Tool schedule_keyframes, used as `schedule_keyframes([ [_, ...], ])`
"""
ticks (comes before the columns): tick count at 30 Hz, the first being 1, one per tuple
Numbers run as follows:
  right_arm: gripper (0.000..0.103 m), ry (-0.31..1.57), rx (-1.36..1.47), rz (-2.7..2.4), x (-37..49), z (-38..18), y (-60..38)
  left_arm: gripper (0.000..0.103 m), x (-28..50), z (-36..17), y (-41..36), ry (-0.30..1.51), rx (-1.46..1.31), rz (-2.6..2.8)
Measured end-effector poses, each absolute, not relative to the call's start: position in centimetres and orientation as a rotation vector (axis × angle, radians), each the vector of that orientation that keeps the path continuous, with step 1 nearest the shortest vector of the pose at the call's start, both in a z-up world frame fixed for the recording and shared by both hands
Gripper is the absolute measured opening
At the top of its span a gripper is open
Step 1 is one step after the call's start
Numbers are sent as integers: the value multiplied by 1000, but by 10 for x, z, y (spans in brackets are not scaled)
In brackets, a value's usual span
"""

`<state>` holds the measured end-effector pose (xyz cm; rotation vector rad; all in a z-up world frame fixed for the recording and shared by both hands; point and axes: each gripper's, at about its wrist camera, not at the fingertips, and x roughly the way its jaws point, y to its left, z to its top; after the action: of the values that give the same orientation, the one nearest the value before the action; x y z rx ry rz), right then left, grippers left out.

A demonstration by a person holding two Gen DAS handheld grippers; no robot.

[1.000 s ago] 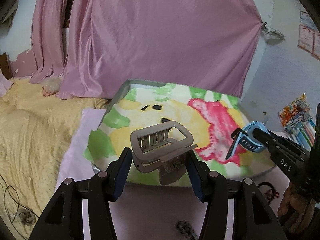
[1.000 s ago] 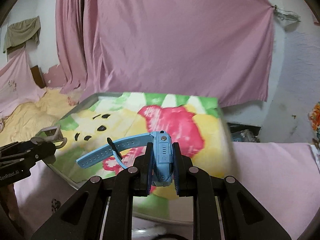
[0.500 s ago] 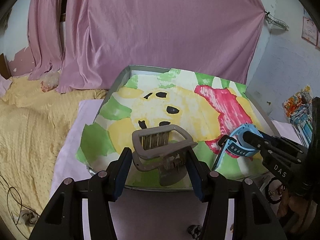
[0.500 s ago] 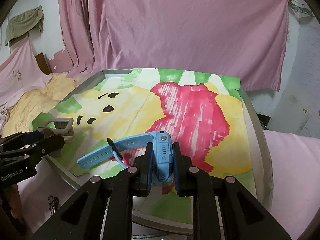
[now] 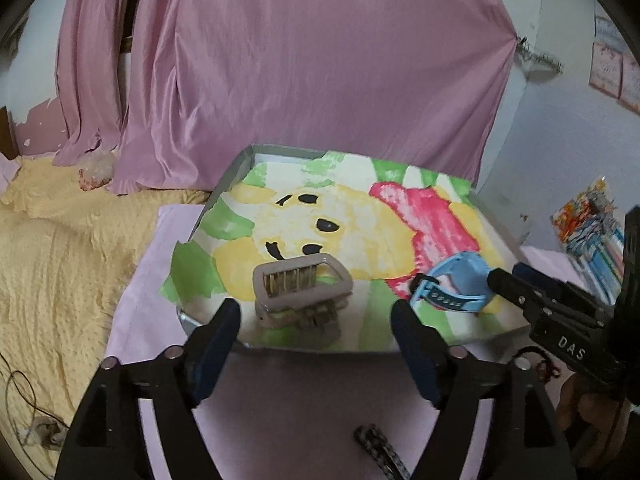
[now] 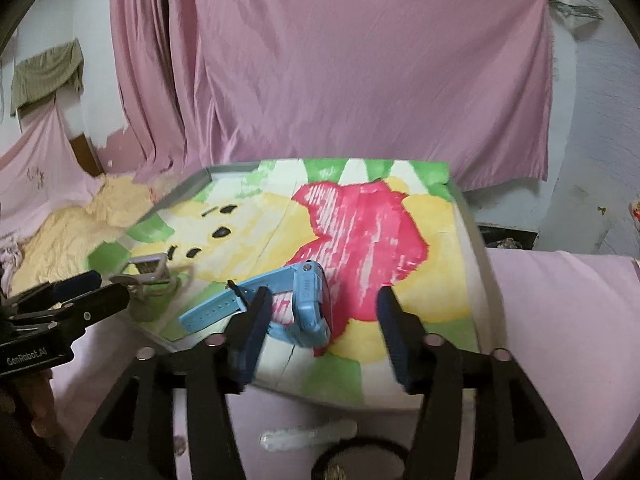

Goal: Organize jewelry
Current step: 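Open the right tool to drop the smartwatch in the tray while the left tool releases the clip, then move the left tool to the yellow-bead hair tie while the right tool approaches the silver ring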

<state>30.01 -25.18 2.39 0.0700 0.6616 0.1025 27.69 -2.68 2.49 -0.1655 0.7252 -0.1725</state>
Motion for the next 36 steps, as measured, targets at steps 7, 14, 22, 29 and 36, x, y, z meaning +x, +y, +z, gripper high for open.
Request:
schedule_keyframes([
  [7,83,526,114,74,252,39,-268,95,245,29,-20,662,-233,-161],
  [14,93,428,149,85,213,44,-277,101,208,37,-27,551,-227,-167],
  [22,95,382,158,79,177,41,-283,102,176,39,-32,485,-208,-183],
  [29,97,340,127,68,146,45,-284,102,148,38,-32,453,-208,-192],
  [36,97,334,108,57,123,40,-287,102,127,32,-36,448,-189,-200],
])
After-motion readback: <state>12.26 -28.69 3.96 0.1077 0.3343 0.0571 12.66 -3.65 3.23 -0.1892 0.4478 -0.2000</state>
